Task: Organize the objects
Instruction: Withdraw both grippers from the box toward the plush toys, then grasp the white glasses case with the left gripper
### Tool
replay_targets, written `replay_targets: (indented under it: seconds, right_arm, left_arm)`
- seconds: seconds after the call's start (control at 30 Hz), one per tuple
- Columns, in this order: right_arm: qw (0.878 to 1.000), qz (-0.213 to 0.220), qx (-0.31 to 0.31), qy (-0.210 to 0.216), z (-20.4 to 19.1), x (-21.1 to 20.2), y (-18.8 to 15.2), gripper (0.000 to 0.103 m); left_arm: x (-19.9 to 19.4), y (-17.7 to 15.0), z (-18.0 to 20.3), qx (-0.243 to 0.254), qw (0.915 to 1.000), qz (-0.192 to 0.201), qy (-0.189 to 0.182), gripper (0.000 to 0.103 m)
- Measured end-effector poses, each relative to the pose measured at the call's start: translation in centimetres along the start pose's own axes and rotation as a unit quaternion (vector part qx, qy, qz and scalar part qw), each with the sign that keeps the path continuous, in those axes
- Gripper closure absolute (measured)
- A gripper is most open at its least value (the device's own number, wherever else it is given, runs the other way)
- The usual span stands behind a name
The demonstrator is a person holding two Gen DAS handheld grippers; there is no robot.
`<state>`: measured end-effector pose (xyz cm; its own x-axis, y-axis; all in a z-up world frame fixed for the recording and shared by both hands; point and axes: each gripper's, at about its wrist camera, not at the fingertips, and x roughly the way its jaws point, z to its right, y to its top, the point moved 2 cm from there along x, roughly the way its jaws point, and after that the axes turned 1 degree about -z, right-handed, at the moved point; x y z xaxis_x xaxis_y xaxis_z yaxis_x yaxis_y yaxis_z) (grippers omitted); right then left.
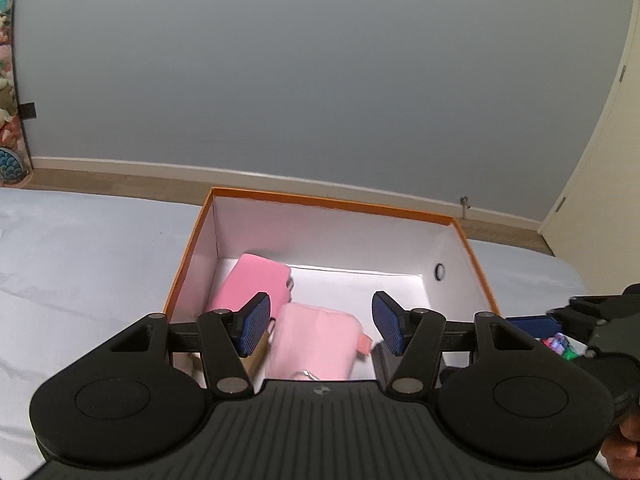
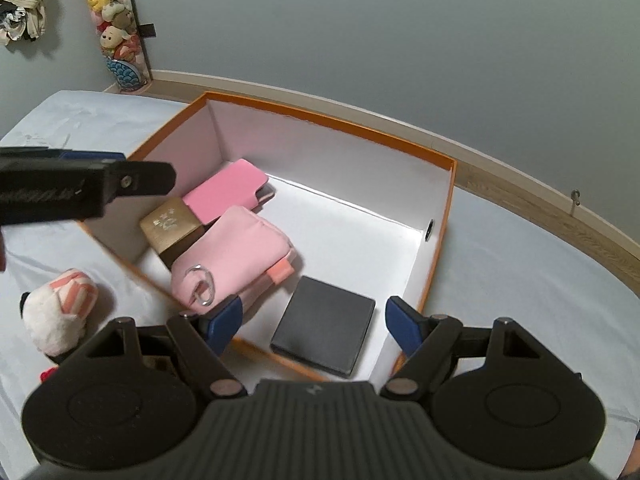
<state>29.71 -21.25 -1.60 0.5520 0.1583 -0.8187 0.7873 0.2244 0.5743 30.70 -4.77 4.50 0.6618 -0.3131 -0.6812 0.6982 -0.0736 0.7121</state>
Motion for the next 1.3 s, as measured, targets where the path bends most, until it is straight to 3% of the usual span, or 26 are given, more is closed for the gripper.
replay_targets:
  seconds: [0.33,0.47,0.73,0.93,1.1,1.3]
  right_arm:
    - [0.999,0.025,-0.002,0.023,-0.6,-2.7,-3.2,0.023]
    - [0.999,0.027,0.0,0.025,-0.8,-3.5,-4.9,0.018]
    - [0.999,0.026,0.017,0.042,-0.8,-4.4,-9.8,0.017]
    - [0.997,0.02,0.033,0.061,-0.7,-4.8,-13.5,0.017]
    - [0.998,0.013,0.029,0.061,-1.0,-5.0,-16.4,0.015]
    - [0.997,-0.007,0.052,0.065,-0.7,-4.5,-19.1,0.015]
  left_arm:
    - [-3.6,-5.1,0.2,-0.04,0.9988,0.024,-0.012,0.033]
    - [-4.6,-8.2,0.5,-0.036,0.9989,0.029,0.006,0.033]
    - [-7.0,-14.1,2.8,-0.001,1.0,0.0,0.01,0.033]
    - [-7.9,-18.2,4.0,0.001,0.9994,-0.032,-0.009,0.033]
    - [-8.7,-21.4,5.5,0.063,0.9949,-0.073,-0.031,0.033]
    - [-9.4,-25.1,7.4,0.147,0.9803,-0.111,-0.071,0.033]
